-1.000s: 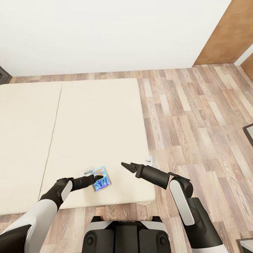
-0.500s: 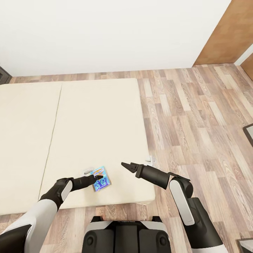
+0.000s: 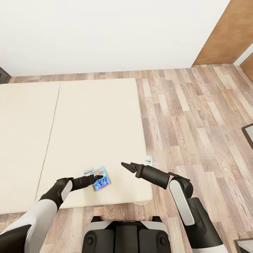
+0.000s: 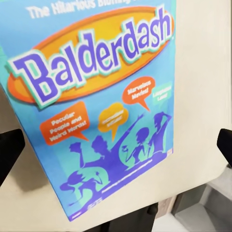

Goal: Put all the toys in the child's room - the three board games (two on the bed and one on the table), the two jigsaw puzzles on the table, and the tennis ball on the table - inside the toy box on the table in the child's room.

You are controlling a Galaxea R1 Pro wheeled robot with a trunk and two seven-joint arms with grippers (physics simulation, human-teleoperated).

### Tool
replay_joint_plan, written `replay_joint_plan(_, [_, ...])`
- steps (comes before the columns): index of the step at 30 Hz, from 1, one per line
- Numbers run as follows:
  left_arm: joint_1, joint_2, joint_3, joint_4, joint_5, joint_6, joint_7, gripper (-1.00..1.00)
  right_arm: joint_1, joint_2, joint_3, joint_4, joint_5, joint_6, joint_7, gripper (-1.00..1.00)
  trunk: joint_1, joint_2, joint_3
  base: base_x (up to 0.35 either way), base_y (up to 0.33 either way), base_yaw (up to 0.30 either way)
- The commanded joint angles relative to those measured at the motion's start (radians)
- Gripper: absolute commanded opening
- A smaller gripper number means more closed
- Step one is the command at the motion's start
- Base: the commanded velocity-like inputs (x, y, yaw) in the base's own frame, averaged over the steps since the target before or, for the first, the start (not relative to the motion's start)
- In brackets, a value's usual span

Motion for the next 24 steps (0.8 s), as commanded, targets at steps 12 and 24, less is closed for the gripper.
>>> replay_joint_plan(12, [0.0,0.001,0.004,-0.001,0.007,0.009,-0.003,1.0,0.0,0.001,-0.001,0.0,-0.002,0.005,0.001,1.0,0.0,-0.001,-0.001,0.0,-0.074,0.0])
replay_joint_plan(24, [0.0,0.002,0.012,-0.007,0.006,0.01,0.003,1.0,0.0,0.0,-0.001,0.0,-0.002,0.005,0.001,1.0,0.0,-0.001,-0.001,0.0,-0.002,0.0])
